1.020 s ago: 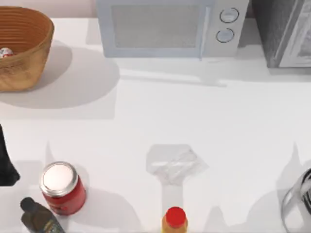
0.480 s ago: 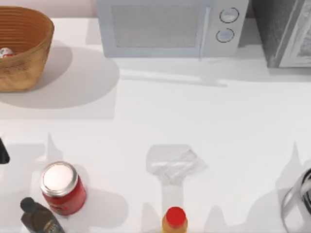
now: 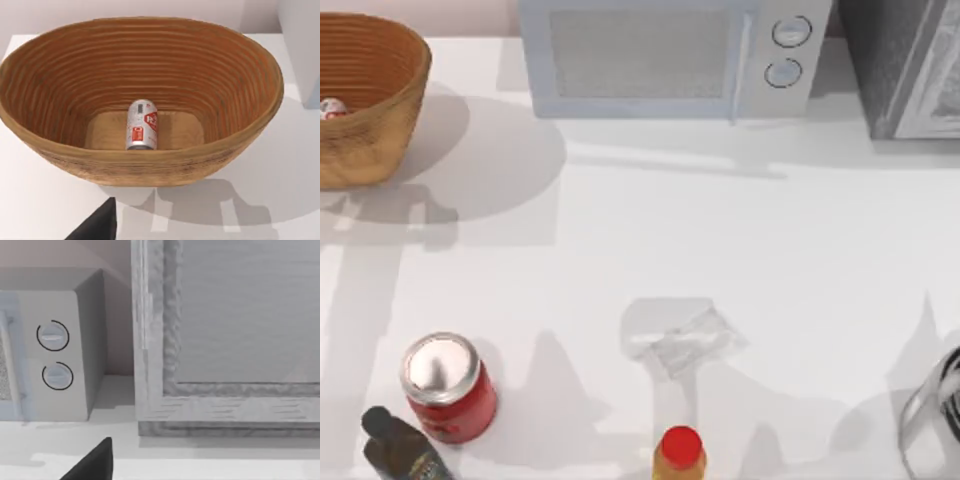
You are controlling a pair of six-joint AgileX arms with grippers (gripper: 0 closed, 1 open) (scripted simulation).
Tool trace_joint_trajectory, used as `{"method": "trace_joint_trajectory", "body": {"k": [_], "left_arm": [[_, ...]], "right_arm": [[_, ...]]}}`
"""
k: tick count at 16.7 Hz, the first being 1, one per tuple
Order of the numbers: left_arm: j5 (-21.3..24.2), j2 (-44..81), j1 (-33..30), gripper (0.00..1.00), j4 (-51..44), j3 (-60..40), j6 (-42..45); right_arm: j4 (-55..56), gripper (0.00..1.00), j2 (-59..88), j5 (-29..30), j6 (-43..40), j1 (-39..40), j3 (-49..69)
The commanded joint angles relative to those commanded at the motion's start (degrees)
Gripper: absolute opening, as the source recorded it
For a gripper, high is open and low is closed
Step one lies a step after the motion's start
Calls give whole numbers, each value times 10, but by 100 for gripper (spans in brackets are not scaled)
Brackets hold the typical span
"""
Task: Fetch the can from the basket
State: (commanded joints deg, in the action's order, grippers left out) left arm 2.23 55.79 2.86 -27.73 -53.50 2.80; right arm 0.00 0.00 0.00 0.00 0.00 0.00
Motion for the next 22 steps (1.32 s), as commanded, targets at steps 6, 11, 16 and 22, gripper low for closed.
{"method": "trace_joint_trajectory", "body": {"k": [6,11,16,22], "left_arm": [[13,360,20,100,-179,-337,23],[22,626,36,100,-314,-589,42],[28,813,47,100,-409,-767,58],[30,873,51,100,-440,-824,64]], "right_arm": [[0,100,0,0,0,0,0],[0,100,0,0,0,0,0],[0,100,0,0,0,0,0],[0,100,0,0,0,0,0]]}}
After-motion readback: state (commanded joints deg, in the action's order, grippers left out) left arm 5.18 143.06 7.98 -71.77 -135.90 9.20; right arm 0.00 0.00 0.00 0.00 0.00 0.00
